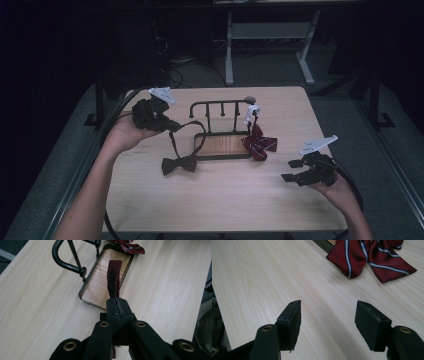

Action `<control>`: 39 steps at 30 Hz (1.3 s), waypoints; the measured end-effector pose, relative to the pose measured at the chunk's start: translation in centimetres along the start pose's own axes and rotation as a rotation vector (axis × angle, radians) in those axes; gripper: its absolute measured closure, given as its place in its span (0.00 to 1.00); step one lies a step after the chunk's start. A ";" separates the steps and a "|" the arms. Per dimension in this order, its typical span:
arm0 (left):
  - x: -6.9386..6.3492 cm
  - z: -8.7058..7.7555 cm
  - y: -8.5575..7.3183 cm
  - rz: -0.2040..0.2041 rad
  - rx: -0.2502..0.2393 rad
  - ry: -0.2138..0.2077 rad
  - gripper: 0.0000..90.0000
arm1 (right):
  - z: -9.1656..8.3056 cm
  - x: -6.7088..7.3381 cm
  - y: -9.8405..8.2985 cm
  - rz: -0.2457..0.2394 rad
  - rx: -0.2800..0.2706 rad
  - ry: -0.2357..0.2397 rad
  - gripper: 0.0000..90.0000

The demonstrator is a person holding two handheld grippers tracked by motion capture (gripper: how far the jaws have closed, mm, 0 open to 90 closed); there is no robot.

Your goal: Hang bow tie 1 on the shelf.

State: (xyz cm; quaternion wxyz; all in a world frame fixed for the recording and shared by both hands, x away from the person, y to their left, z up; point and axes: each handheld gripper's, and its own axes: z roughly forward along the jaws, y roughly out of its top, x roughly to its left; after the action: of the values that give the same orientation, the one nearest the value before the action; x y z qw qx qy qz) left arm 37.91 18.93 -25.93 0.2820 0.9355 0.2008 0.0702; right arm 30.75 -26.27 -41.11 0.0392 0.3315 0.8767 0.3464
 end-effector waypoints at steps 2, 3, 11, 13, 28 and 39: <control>0.2 0.0 0.1 -0.006 0.000 0.002 1.00 | 0.0 0.0 0.0 0.002 -0.002 0.000 0.42; 0.3 -0.1 0.2 -0.004 0.004 0.005 1.00 | -0.1 0.0 0.0 0.004 -0.003 0.000 0.42; 1.3 -0.3 0.5 -0.028 0.008 0.013 1.00 | -0.2 -0.1 -0.1 -0.002 -0.008 -0.004 0.42; 1.7 -0.4 0.5 -0.030 0.015 0.017 1.00 | -0.3 -0.2 -0.1 0.000 -0.009 -0.003 0.42; 3.4 -0.3 0.6 -0.089 0.021 0.021 1.00 | -0.4 -0.2 -0.2 0.007 -0.011 -0.002 0.42; 4.5 0.7 1.2 -0.111 0.049 0.040 1.00 | -0.5 -0.2 -0.3 0.004 -0.016 -0.001 0.42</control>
State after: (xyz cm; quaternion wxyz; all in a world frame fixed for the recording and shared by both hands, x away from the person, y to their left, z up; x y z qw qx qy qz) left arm 42.52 19.54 -25.74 0.2586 0.9279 0.2597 0.0683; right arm 30.64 -26.85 -40.98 0.0415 0.3333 0.8731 0.3535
